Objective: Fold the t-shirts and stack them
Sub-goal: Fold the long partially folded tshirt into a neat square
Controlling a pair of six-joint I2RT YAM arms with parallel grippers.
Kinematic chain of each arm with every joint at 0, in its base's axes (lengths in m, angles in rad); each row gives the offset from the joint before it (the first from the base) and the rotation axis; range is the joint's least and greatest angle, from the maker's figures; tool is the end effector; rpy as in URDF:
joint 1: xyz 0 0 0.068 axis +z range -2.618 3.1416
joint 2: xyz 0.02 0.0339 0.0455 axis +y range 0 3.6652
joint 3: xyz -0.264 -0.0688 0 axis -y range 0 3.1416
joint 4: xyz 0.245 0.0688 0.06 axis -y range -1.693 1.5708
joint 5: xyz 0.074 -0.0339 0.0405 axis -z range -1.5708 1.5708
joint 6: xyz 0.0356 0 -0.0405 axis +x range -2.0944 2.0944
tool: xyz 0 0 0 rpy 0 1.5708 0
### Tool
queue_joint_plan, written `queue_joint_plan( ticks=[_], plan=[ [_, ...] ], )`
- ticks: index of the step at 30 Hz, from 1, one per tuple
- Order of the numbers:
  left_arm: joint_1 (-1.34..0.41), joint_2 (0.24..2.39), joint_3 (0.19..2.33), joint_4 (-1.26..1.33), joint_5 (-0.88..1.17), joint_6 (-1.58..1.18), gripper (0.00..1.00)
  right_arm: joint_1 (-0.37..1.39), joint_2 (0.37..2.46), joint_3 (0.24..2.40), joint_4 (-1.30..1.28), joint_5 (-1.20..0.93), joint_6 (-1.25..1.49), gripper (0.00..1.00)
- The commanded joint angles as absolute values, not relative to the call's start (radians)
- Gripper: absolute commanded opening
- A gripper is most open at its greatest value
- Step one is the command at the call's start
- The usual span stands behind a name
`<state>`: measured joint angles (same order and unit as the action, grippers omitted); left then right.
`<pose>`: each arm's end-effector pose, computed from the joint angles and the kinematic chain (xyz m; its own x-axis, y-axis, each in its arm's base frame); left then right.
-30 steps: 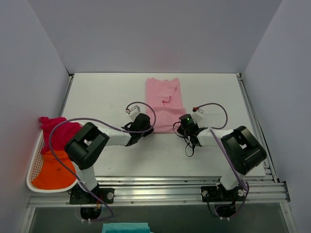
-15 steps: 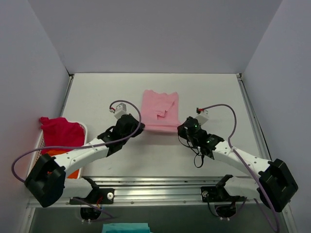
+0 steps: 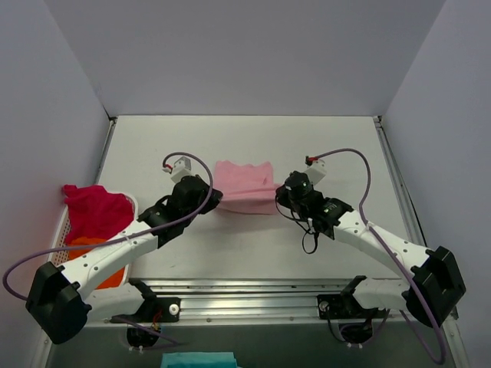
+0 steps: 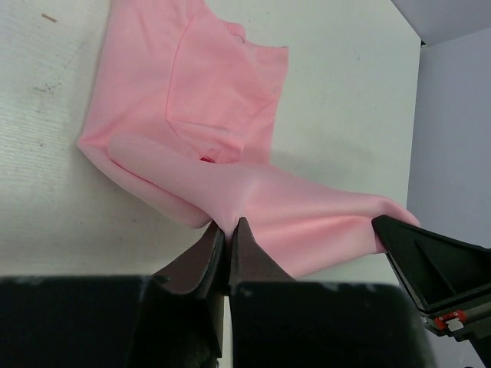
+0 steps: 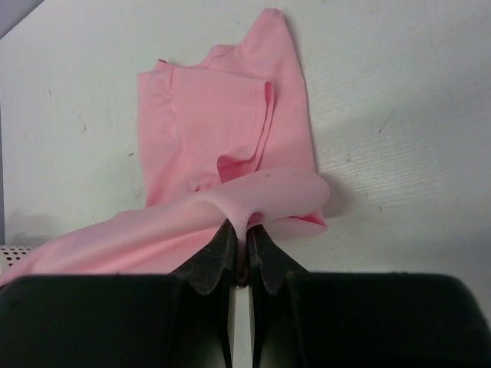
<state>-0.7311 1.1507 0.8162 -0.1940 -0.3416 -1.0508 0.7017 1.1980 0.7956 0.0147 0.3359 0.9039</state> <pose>0.1988 -0.1623 0.2766 -0.5456 -0.6091 -0.5757 -0.1202 0.7367 -0.6655 0.2156 0.1669 0.2779 -0.4743 0.5704 -0.6706 -0.0059 0.7596 0.6503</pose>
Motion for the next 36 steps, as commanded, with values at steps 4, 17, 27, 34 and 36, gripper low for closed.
queue_joint_plan(
  ticks=[4, 17, 27, 34, 36],
  plan=[
    [-0.666, 1.152, 0.888, -0.242, -0.373, -1.019, 0.08, 0.692, 1.278, 0.914, -0.044, 0.436, 0.859, 0.00],
    [-0.454, 1.297, 0.926, -0.152, -0.163, -0.988, 0.09, 0.687, 1.497, 1.055, -0.029, 0.442, 0.836, 0.00],
    [-0.381, 1.561, 1.089, -0.083, -0.081, -0.946, 0.09, 0.643, 1.706, 1.225, -0.043, 0.460, 0.833, 0.00],
    [-0.296, 1.944, 1.399, -0.066, 0.089, -0.890, 0.33, 0.513, 2.038, 1.521, -0.044, 0.379, 0.804, 0.05],
    [-0.275, 2.041, 1.564, -0.064, 0.176, -0.881, 0.67, 0.476, 2.139, 1.665, -0.119, 0.353, 0.796, 0.48]
  ],
)
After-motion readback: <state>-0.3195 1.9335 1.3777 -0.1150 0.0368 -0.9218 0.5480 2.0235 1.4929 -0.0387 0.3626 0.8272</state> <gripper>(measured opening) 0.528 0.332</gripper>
